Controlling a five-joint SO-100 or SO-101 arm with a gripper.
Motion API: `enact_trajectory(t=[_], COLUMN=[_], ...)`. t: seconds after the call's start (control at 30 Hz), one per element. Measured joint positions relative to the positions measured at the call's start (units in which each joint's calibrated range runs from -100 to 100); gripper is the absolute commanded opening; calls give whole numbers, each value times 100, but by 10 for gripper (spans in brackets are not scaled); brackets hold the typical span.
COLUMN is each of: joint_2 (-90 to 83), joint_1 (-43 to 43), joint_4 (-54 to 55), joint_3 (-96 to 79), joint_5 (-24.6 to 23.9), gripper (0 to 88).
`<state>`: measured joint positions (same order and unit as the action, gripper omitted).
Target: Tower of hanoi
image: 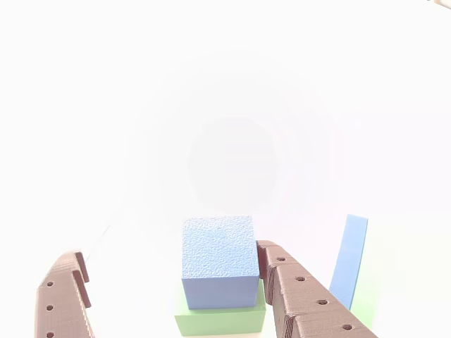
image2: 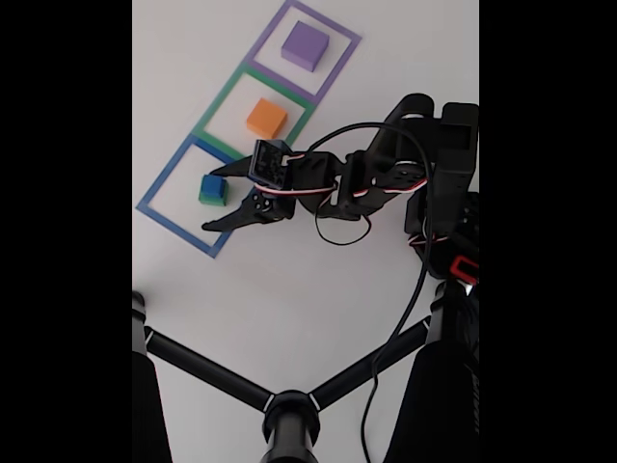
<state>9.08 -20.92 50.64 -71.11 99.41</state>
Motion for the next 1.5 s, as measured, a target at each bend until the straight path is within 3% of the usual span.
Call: enact_trajectory(t=[0.9, 1.5], joint_2=[101, 101], joint_1=[-57, -74], joint_4=[96, 96], joint_3=[17, 96], joint_5=[0, 0], gripper=[102, 71])
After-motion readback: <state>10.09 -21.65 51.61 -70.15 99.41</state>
